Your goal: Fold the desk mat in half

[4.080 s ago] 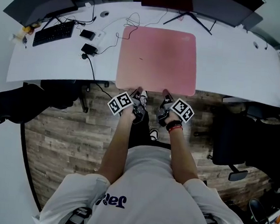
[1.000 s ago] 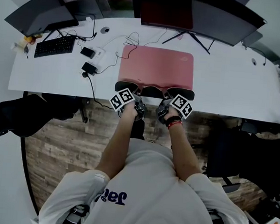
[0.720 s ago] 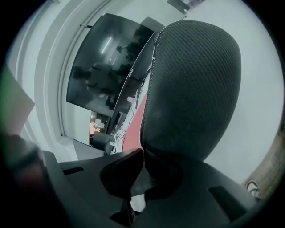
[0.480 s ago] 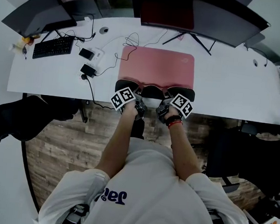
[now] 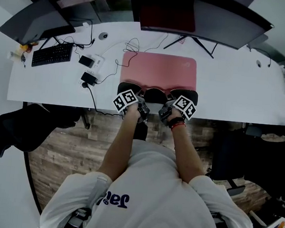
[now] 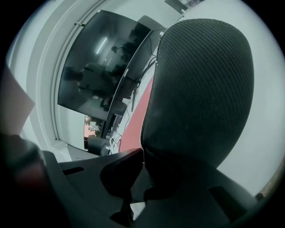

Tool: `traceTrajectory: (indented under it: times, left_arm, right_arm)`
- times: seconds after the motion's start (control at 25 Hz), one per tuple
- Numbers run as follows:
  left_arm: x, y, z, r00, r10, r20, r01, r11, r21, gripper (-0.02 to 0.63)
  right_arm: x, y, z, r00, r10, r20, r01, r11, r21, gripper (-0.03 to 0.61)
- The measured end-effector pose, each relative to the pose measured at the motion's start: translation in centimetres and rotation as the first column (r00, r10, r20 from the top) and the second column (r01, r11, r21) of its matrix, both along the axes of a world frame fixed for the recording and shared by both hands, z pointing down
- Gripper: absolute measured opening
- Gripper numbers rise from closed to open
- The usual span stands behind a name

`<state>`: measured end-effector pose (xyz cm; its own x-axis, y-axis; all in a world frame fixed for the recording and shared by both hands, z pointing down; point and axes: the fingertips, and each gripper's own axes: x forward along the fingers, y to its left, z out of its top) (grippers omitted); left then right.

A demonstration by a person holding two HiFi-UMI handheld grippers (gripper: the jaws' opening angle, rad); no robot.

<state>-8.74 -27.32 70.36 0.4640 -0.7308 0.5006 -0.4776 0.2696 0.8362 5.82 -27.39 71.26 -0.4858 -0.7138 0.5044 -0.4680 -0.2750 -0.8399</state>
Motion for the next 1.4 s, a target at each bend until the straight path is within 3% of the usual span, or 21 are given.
traceTrajectory:
  times: [1.4]
  left_arm:
    - [-0.1,-6.9,0.4,0.999,0.01,-0.039,-0.012,0.999,-0.039,0.031]
  right_arm:
    - [-0.1,-6.7,0.3,0.999,0.037,0.009,-0.037,0.999,-0.014,0.032]
